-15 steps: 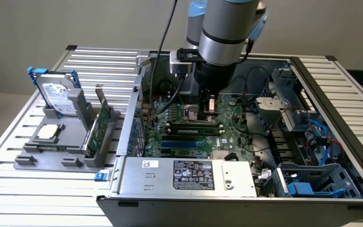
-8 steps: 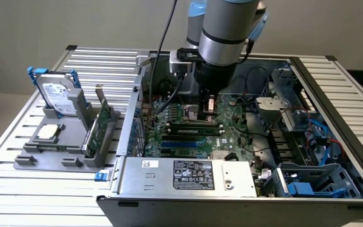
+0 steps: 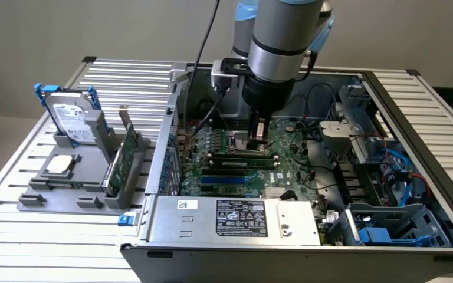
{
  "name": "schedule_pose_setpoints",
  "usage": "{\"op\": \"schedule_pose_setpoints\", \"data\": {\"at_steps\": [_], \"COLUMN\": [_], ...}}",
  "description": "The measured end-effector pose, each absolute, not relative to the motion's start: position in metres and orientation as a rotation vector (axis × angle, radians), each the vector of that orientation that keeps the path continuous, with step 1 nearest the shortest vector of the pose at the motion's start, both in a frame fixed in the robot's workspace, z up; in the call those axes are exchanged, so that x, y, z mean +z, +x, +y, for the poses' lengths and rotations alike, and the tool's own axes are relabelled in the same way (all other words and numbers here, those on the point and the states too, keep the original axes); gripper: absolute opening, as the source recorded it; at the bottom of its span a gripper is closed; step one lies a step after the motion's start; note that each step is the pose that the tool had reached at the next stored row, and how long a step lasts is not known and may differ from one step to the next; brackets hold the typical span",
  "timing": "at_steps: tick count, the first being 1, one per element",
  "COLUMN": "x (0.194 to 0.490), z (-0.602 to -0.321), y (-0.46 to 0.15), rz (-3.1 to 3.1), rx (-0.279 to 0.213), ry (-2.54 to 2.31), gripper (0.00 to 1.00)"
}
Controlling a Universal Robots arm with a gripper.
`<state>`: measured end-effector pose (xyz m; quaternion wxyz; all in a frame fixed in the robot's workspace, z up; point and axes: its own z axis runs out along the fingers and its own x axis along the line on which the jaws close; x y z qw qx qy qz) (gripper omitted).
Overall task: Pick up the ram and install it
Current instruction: 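Press down the ram until it locks into place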
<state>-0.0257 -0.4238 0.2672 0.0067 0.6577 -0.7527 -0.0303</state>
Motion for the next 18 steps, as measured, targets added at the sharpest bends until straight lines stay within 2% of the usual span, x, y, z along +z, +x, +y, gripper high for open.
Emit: {"op": "schedule_pose_setpoints", "data": {"at_steps": [18], "x": [0.2653], "z": [-0.4238], "y": [-0.0257], "rz": [-2.617], "rx": [-0.097], "ry": [1.725], "gripper": [0.11]}}
